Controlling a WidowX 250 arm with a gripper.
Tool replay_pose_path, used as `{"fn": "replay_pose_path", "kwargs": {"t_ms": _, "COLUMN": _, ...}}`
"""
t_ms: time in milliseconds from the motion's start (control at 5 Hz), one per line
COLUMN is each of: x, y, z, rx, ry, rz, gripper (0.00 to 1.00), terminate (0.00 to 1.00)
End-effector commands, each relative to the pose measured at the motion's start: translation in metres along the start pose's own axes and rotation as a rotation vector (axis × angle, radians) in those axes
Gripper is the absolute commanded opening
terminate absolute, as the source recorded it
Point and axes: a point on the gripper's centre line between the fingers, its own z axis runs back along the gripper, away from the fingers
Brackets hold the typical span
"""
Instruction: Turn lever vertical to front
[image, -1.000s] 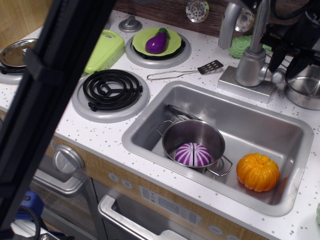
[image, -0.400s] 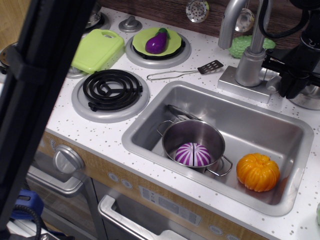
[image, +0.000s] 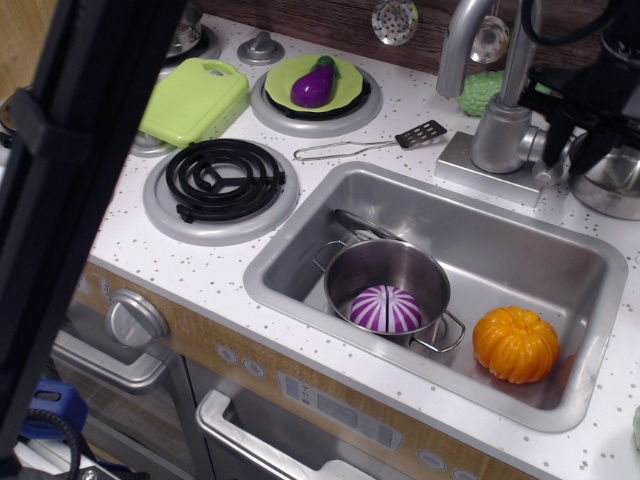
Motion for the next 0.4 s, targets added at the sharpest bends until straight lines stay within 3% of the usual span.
{"fn": "replay_pose_path", "kwargs": {"t_ms": 0, "x": 0.0118, "y": -0.0016, "z": 0.0387, "rx": -0.019, "ry": -0.045, "rz": 0.008, "gripper": 1.0, "terminate": 0.0}}
{"fn": "replay_pose_path", "kwargs": {"t_ms": 200, "x": 0.0129, "y": -0.0017, "z": 0.0354, "rx": -0.042, "ry": -0.037, "rz": 0.011, "gripper": 1.0, "terminate": 1.0}}
